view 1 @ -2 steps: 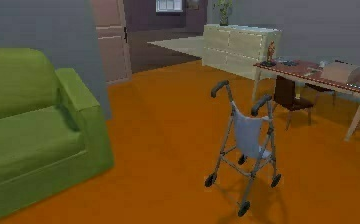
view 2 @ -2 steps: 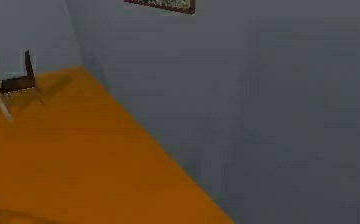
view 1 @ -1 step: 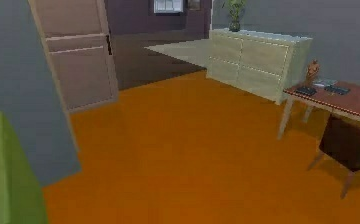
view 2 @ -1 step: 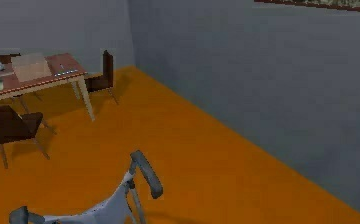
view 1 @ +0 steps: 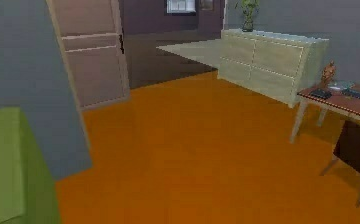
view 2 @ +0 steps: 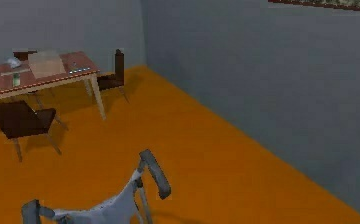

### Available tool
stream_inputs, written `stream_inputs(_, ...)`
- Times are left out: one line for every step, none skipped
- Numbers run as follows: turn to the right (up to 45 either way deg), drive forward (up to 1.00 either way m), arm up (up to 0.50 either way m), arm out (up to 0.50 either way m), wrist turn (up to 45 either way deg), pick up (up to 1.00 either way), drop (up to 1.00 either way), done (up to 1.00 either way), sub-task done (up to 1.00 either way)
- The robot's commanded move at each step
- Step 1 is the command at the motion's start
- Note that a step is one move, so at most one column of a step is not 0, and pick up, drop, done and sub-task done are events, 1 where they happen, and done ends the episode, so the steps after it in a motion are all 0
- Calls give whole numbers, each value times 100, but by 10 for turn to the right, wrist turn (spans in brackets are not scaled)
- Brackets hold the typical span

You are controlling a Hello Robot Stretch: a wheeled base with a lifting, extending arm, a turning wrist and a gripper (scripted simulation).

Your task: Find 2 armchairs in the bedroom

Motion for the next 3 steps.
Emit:
stream_inputs(0,25,0,0,0,0,0,0,0)
stream_inputs(60,0,0,0,0,0,0,0,0)
stream_inputs(0,100,0,0,0,0,0,0,0)
